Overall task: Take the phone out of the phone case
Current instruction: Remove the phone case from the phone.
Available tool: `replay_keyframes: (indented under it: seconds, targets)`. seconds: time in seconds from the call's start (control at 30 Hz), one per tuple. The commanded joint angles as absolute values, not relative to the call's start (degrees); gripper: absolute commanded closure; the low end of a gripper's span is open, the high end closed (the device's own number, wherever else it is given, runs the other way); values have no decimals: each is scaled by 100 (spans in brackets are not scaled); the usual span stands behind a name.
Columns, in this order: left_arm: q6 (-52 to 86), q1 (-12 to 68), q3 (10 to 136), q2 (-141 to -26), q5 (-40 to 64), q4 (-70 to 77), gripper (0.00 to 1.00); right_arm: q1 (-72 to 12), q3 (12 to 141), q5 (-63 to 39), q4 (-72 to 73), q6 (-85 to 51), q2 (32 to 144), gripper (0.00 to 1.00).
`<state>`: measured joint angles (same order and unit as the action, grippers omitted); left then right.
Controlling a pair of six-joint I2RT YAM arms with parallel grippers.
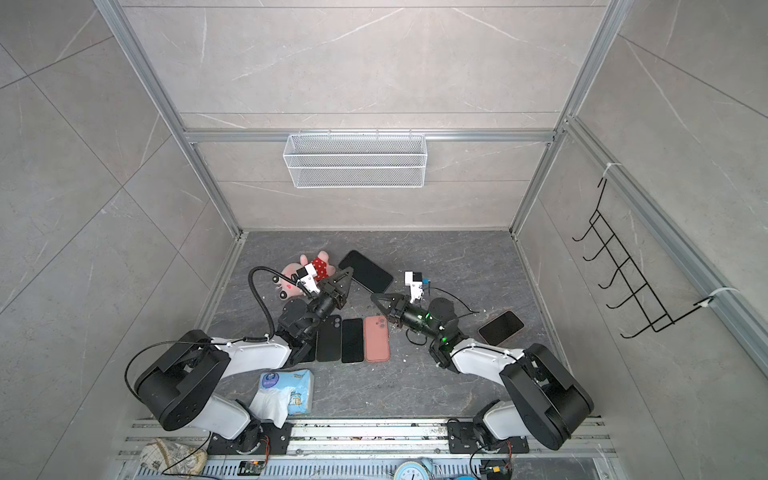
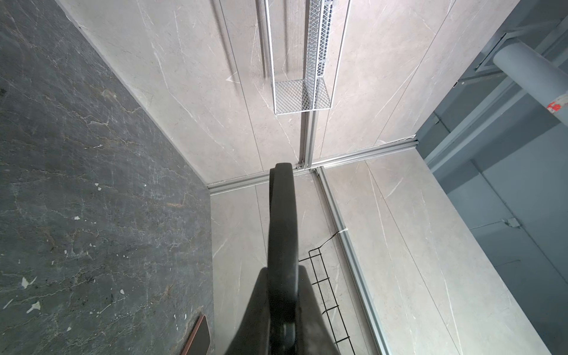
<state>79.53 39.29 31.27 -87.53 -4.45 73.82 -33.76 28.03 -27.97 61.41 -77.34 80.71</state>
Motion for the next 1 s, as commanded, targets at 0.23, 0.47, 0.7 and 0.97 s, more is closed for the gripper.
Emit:
replay_keyframes:
  seconds: [0.23, 0.47, 0.7, 0.97]
  targets:
    - [8543, 3955, 3591, -8253, -562, 6492, 100, -3458, 3019, -2934, 5038, -6462, 7723, 100]
    - [9013, 3946, 3944, -7753, -309, 4819, 100, -3677, 3375, -2063, 2568, -4287, 6928, 100]
    - [9321, 3945, 4156, -7841, -33, 4742, 100, -3722, 3598, -1379, 1955, -3378, 6686, 100]
    - [9083, 3823, 4219, -7677, 217, 4649, 100, -3740, 3651, -1105, 1470, -2927, 6406, 93]
